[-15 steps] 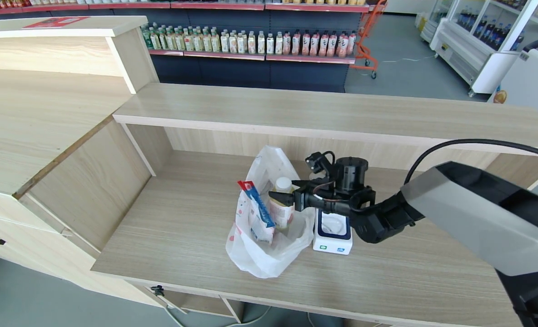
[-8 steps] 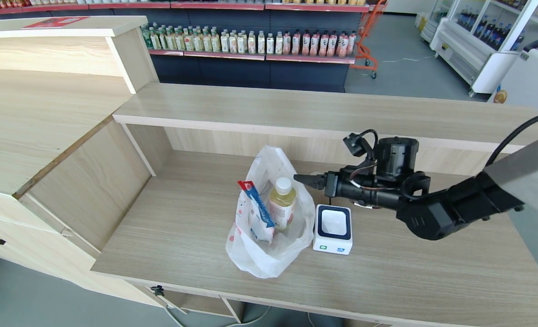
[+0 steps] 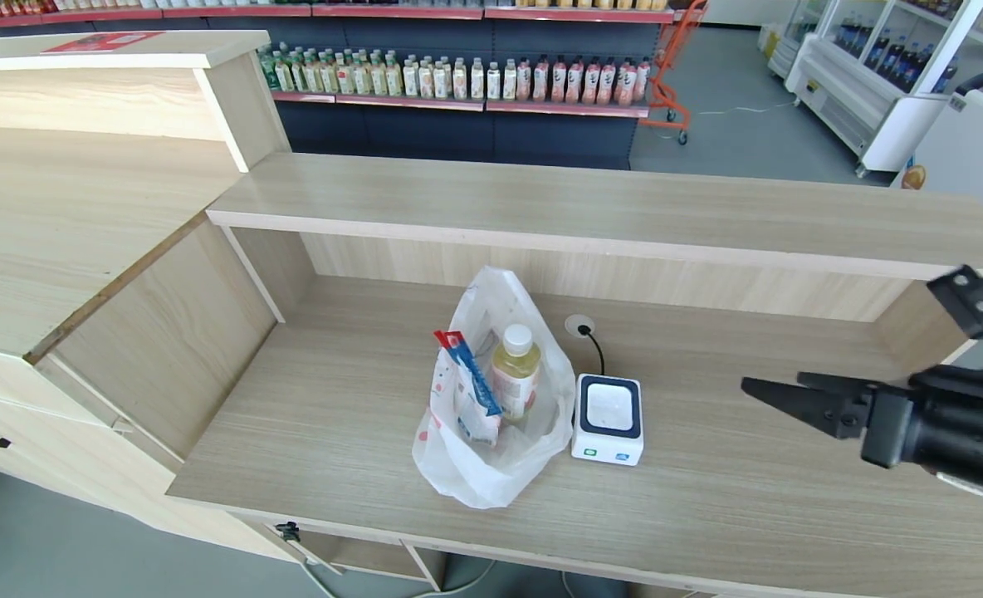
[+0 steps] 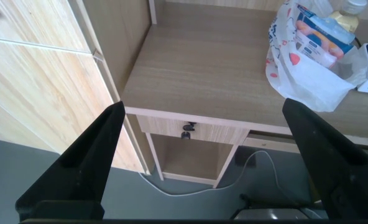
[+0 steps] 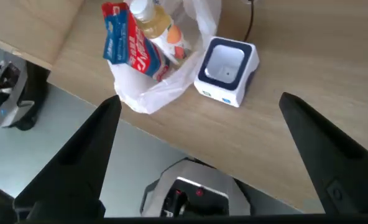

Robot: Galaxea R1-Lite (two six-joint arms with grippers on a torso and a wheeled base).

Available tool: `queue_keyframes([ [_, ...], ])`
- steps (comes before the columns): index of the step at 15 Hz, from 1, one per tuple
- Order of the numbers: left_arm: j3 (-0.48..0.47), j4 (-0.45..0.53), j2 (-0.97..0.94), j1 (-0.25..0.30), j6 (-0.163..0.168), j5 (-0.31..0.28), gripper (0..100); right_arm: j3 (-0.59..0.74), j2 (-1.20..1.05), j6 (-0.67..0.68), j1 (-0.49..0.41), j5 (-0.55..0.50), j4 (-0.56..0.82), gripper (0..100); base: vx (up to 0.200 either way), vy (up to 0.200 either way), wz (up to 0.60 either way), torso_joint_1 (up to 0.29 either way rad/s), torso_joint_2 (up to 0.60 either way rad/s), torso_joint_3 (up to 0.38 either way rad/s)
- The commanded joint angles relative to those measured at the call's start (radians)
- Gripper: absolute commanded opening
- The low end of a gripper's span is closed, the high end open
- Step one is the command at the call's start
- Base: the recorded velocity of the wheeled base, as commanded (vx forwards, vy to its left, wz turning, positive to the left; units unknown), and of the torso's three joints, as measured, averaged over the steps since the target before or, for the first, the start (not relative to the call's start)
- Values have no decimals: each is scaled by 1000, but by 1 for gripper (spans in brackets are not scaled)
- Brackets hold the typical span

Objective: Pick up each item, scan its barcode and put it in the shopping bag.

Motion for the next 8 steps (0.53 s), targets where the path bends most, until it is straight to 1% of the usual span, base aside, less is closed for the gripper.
queue_keyframes([
  [1,0,0,0,0,0,0,100,334,-545,-73,-141,-163,194,100,0,0,0,0,0,0],
  [2,0,0,0,0,0,0,100,450,-758,-107,-199,-169,225,100,0,0,0,0,0,0],
  [3,0,0,0,0,0,0,100,464,-822,-119,-207,-169,231,100,0,0,0,0,0,0],
  [4,0,0,0,0,0,0,100,464,-990,-132,-223,-169,365,100,0,0,0,0,0,0],
  [5,0,0,0,0,0,0,100,464,-1063,-141,-253,-166,427,100,0,0,0,0,0,0],
  [6,0,0,0,0,0,0,100,464,-1154,-152,-250,-162,434,100,0,0,0,0,0,0],
  [8,0,0,0,0,0,0,100,464,-1175,-162,-241,-195,432,100,0,0,0,0,0,0],
])
